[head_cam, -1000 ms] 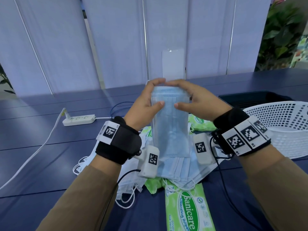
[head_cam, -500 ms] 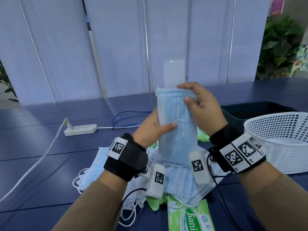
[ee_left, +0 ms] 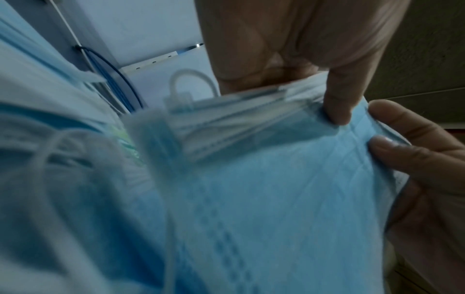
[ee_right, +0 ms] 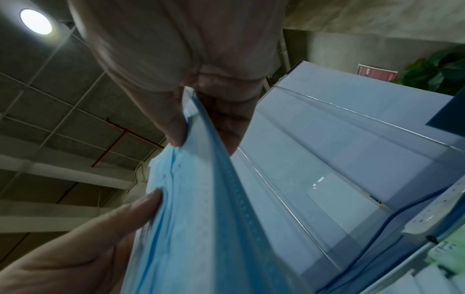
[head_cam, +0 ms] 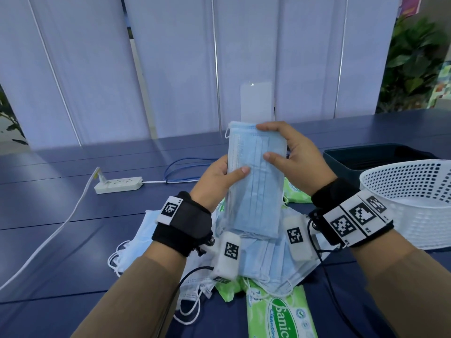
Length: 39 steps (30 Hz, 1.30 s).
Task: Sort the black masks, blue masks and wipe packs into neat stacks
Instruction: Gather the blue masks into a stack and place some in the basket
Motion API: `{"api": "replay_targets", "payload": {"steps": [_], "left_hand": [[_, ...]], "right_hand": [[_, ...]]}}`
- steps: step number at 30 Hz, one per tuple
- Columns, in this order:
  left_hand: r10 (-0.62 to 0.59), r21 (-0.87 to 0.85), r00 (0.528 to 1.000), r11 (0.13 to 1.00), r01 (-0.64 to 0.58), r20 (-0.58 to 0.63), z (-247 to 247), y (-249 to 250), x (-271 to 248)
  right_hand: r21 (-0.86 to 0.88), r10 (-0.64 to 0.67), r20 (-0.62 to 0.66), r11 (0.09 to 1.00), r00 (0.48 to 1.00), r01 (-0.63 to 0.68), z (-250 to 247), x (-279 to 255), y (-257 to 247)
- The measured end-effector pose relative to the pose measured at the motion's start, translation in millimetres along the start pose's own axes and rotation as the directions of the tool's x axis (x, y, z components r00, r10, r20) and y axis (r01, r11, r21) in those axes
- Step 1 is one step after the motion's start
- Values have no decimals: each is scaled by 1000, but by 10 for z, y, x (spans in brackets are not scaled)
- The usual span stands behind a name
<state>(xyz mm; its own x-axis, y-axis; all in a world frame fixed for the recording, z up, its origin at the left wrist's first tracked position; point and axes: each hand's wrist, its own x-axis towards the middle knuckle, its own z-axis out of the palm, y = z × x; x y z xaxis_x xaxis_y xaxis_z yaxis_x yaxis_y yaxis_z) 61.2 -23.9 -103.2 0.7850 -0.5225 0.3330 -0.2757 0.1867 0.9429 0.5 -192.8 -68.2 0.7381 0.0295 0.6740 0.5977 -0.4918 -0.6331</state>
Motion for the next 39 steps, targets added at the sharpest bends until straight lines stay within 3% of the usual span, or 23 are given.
{"api": "replay_targets", "payload": {"steps": [9, 18, 26, 33, 35, 39], "left_hand": [[14, -34, 1000, 999, -13, 23, 22, 65, -26], [57, 14, 996, 998, -59, 75, 81, 30, -17], [46, -59, 999, 997, -46, -2, 144, -47, -3], [52, -70, 998, 996, -55, -39, 166, -63, -19], [24, -55, 1000, 998, -25, -20, 169, -82, -32], [-112, 111, 983, 989, 96, 146, 146, -147, -80]], "right_hand": [[-7, 58, -100, 998, 993, -59, 12, 40, -9], [5, 24, -202, 1000, 979, -24, 11, 55, -53], [52, 54, -202, 998, 978, -44, 162, -13, 39], [-52, 24, -228, 998, 973, -37, 278, -29, 66], [-6, 30, -264, 999, 964, -33, 288, -22, 79], [229, 158, -334, 970, 929, -83, 268, -29, 47]]}}
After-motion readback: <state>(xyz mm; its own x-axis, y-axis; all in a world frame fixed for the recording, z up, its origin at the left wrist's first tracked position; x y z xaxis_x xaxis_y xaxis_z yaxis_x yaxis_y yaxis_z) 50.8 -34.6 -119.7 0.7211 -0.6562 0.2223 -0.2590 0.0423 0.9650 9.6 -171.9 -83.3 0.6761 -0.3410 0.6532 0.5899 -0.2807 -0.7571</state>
